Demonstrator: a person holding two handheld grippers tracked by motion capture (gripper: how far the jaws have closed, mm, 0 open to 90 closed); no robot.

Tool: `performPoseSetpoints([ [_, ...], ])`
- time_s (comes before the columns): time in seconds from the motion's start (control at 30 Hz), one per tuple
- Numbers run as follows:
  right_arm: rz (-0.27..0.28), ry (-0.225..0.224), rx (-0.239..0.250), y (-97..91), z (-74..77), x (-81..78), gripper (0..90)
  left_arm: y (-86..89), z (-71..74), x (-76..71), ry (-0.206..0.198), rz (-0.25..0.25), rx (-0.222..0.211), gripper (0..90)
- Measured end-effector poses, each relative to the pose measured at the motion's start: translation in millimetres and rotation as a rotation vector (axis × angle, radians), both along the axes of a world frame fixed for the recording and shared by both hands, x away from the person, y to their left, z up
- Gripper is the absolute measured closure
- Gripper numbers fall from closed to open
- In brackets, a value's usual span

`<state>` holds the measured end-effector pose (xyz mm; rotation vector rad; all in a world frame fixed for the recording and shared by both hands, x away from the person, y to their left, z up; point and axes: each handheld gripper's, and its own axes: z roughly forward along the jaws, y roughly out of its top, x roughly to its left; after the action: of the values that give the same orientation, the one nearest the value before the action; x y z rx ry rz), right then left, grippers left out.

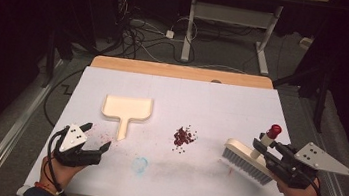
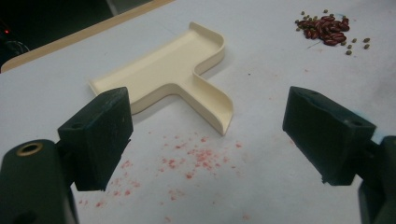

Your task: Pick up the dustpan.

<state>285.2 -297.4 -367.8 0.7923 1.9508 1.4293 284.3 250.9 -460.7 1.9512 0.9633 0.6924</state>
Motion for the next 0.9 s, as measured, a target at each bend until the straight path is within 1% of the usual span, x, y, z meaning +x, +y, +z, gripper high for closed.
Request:
performPoseSetpoints([
  [0.03, 0.000, -0.003, 0.002, -0.3, 0.0, 0.0, 69.7, -0.3, -0.1, 0.8, 0.004, 0.003, 0.009, 15.7],
  [0.13, -0.005, -0.003, 0.000, -0.9, -0.3, -0.5, 69.6, -0.5, -0.2, 1.5, 0.009, 0.003, 0.008, 15.8],
  [0.2, -0.012, -0.007, -0.003, -1.4, -0.6, -1.3, 69.7, -1.5, -0.3, 2.1, 0.021, 0.000, 0.021, 15.8],
  [0.27, -0.015, -0.010, -0.009, 0.0, -0.8, -2.1, 69.7, -4.2, -0.4, 2.1, 0.056, 0.008, 0.048, 18.5],
  [0.3, -0.013, -0.010, -0.014, 0.8, -0.5, -2.3, 69.6, -4.2, -0.4, 2.1, 0.056, 0.008, 0.048, 19.5],
  [0.33, -0.013, -0.013, -0.015, 1.7, -0.1, -2.4, 69.6, -5.2, 0.6, 2.2, 0.071, 0.022, 0.052, 19.5],
  [0.4, -0.013, -0.017, -0.017, 3.2, 0.3, -2.2, 69.6, -6.4, 5.0, 5.0, 0.097, 0.053, 0.045, 19.5],
  [0.43, -0.014, -0.017, -0.017, 3.9, 0.3, -1.9, 69.6, -7.3, 7.5, 7.5, 0.110, 0.064, 0.034, 19.5],
  [0.47, -0.017, -0.016, -0.019, 4.6, 0.1, -1.6, 69.6, -8.9, 9.5, 12.3, 0.137, 0.076, 0.021, 19.6],
  [0.5, -0.018, -0.012, -0.020, 5.4, -0.2, -1.1, 69.6, -8.9, 9.5, 12.3, 0.137, 0.076, 0.021, 19.6],
  [0.53, -0.017, -0.012, -0.023, 6.2, -0.6, -0.2, 69.6, -13.3, 11.5, 24.7, 0.186, 0.092, 0.004, 19.5],
  [0.57, -0.018, -0.011, -0.026, 6.8, -1.0, 0.4, 69.6, -14.6, 11.1, 31.0, 0.198, 0.110, -0.003, 19.6],
  [0.6, -0.018, -0.012, -0.027, 7.5, -1.4, 1.1, 69.6, -15.1, 9.6, 38.5, 0.234, 0.122, -0.022, 19.6],
  [0.63, -0.019, -0.011, -0.030, 8.0, -1.6, 1.5, 69.6, -15.9, 7.0, 46.1, 0.278, 0.122, -0.060, 19.5],
  [0.67, -0.017, -0.010, -0.030, 8.5, -1.8, 1.6, 69.6, -17.7, 4.3, 52.5, 0.304, 0.115, -0.090, 19.5],
  [0.7, -0.016, -0.012, -0.030, 8.8, -1.9, 1.7, 69.6, -21.1, 1.8, 58.3, 0.323, 0.107, -0.093, 19.6],
  [0.73, -0.015, -0.010, -0.031, 9.1, -2.0, 1.6, 69.6, -26.1, -0.5, 63.8, 0.346, 0.099, -0.081, 19.6],
  [0.8, -0.015, -0.011, -0.036, 9.5, -2.2, 1.8, 69.6, -37.5, -4.2, 72.4, 0.366, 0.088, -0.056, 19.6],
  [0.87, -0.018, -0.005, -0.036, 9.6, -3.1, 1.9, 69.6, -47.8, -7.8, 80.7, 0.387, 0.088, -0.020, 19.8],
  [0.9, -0.017, -0.003, -0.038, 9.3, -3.6, 2.1, 69.6, -50.8, -10.0, 85.1, 0.398, 0.091, -0.016, 20.0],
])
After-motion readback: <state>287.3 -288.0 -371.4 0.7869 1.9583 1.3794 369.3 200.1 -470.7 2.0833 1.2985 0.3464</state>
